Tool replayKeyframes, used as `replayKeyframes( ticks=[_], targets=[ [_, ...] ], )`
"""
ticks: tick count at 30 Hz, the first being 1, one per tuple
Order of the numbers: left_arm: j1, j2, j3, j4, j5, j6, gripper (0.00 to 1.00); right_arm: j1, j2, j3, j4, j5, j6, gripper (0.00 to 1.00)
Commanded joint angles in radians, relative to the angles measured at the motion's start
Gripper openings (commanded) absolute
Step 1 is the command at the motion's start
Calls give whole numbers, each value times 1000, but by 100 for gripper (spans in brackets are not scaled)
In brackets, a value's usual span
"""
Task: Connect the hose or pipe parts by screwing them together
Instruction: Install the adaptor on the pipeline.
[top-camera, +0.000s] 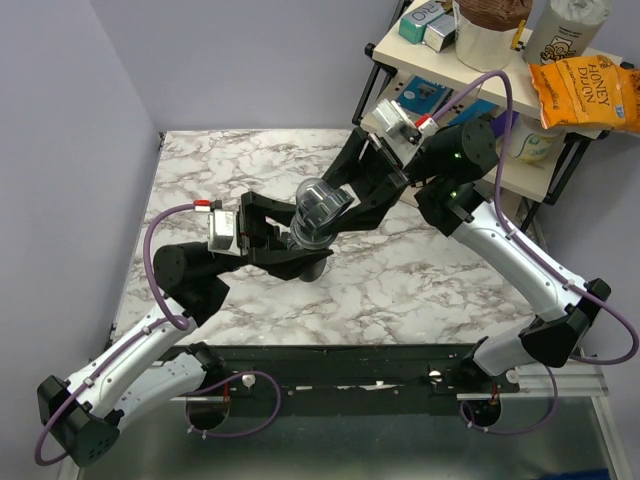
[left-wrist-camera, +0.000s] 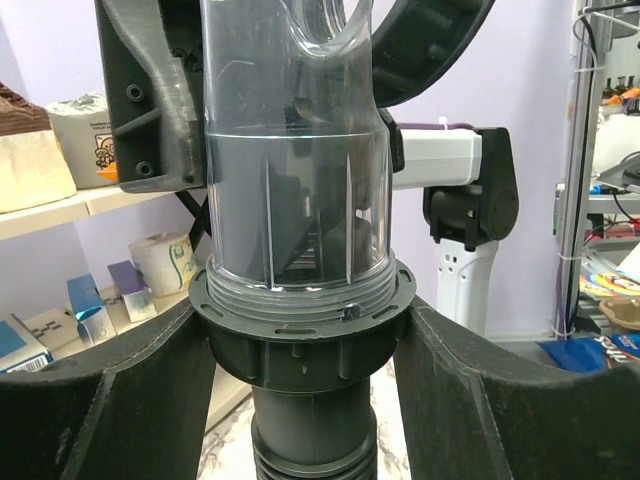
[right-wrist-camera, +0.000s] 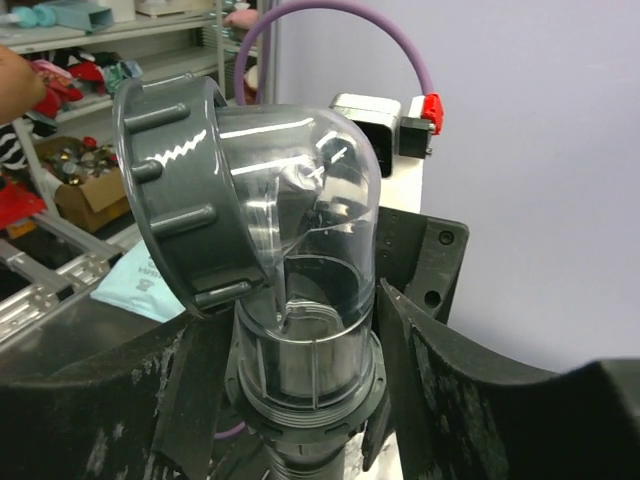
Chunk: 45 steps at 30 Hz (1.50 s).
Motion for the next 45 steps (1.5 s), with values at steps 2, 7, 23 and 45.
replayKeyframes(
  ticks=[2, 7, 23, 45],
  targets=[
    [-7, -12, 10, 62, -6, 24, 0, -4, 9, 12, 54, -43, 39, 50],
    [-7, -28, 16, 24, -73, 84, 0, -2, -25, -34, -40, -17, -58, 17],
    [2, -54, 56, -108, -550, 325, 0, 54, -289, -339, -568, 784, -423, 1],
    [5, -29, 42, -154, -793, 494, 0, 559, 119, -56, -559, 2513, -558, 1]
  ],
)
